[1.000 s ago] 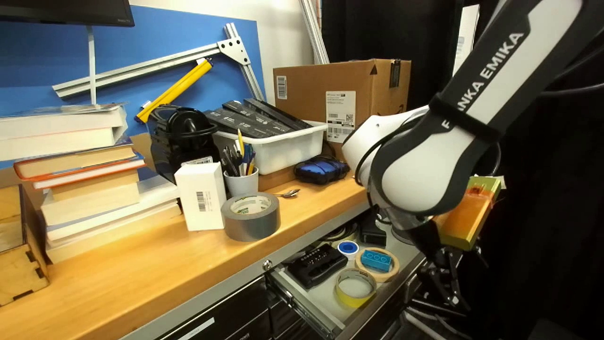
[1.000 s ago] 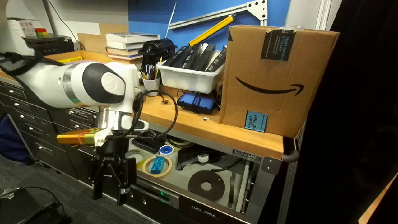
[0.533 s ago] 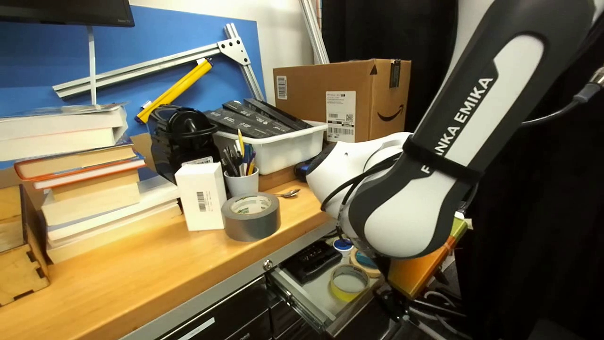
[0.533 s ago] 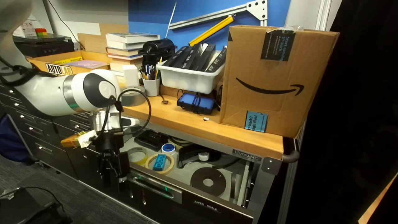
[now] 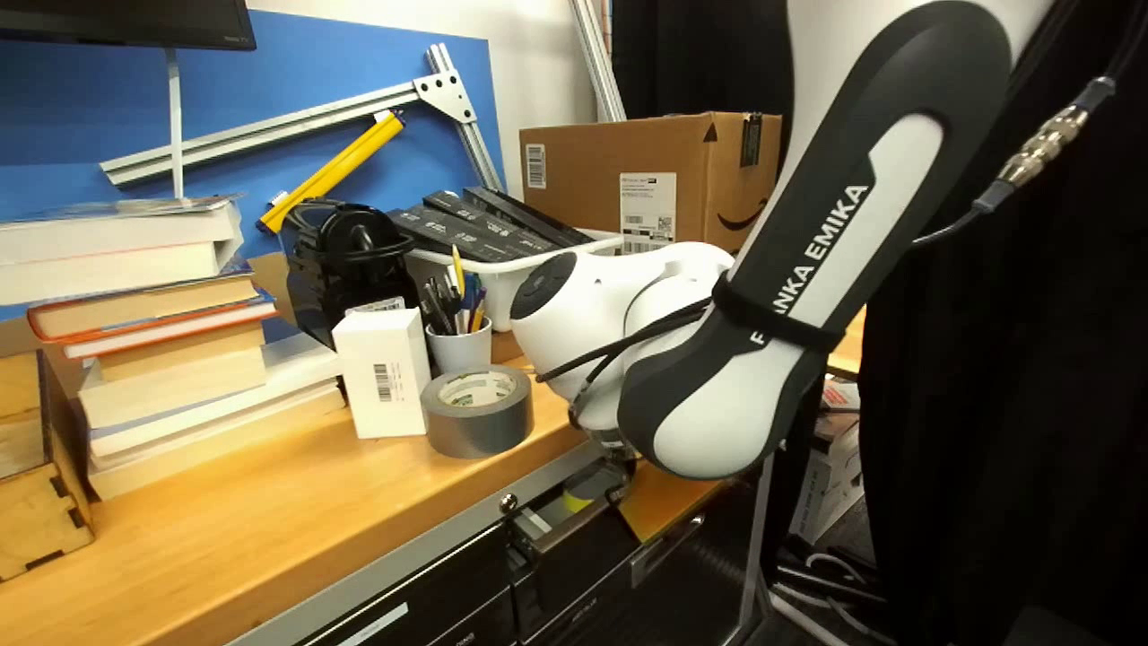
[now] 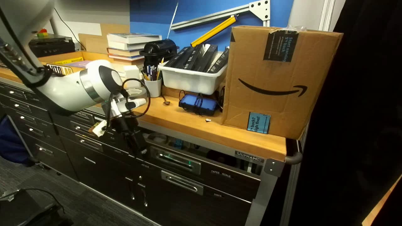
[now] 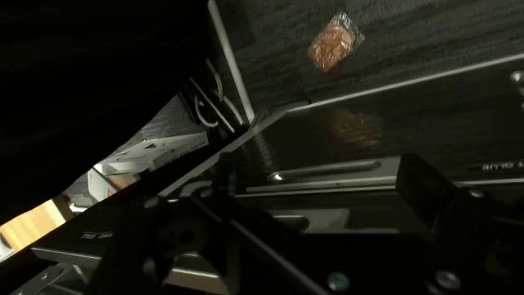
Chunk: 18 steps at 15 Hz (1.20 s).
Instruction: Put the LEGO block in the open drawer and close it
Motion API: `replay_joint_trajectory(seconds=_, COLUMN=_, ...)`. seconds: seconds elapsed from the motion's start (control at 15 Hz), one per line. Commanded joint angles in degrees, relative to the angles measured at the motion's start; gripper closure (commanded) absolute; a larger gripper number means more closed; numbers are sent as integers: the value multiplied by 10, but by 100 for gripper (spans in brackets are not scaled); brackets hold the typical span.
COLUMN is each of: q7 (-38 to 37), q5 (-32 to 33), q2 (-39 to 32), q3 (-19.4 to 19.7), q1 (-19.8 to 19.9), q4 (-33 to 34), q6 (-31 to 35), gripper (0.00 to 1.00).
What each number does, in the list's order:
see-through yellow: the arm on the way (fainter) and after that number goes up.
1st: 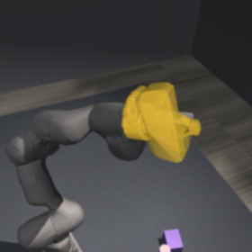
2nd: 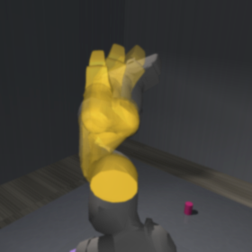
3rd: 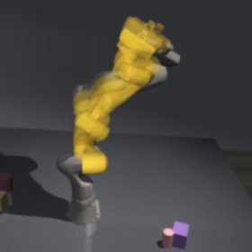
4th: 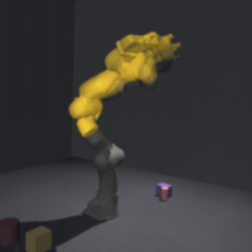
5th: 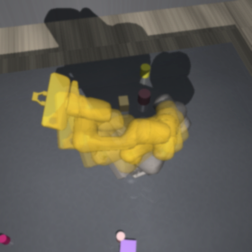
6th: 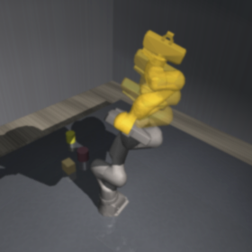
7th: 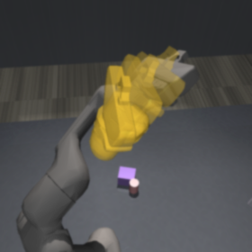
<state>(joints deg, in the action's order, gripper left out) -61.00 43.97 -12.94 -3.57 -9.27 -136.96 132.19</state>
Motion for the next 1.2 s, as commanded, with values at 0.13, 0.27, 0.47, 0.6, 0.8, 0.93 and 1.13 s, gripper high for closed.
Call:
replay_joint_trajectory(seconds=0.13, q7=-203, q5=153, q2=-48, q3=21, q1=-32, q4=70, q6=19, gripper=0)
replay_joint_trajectory(seconds=0.27, q7=-249, q5=157, q2=-18, q3=16, q1=-24, q4=51, q6=13, gripper=0)
replay_joint_trajectory(seconds=0.47, q7=-144, q5=58, q2=81, q3=-3, q1=19, q4=-20, q6=47, gripper=0)
replay_joint_trajectory(seconds=0.6, q7=-49, q5=-16, q2=126, q3=-6, q1=40, q4=-44, q6=94, gripper=0)
replay_joint_trajectory(seconds=0.8, q7=87, q5=-157, q2=191, q3=-4, q1=41, q4=-76, q6=131, gripper=0)
replay_joint_trajectory(seconds=0.93, q7=181, q5=-258, q2=228, q3=-2, q1=31, q4=-87, q6=134, gripper=0)
replay_joint_trajectory(seconds=1.13, q7=206, q5=-304, q2=219, q3=4, q1=30, q4=-67, q6=117, gripper=0)
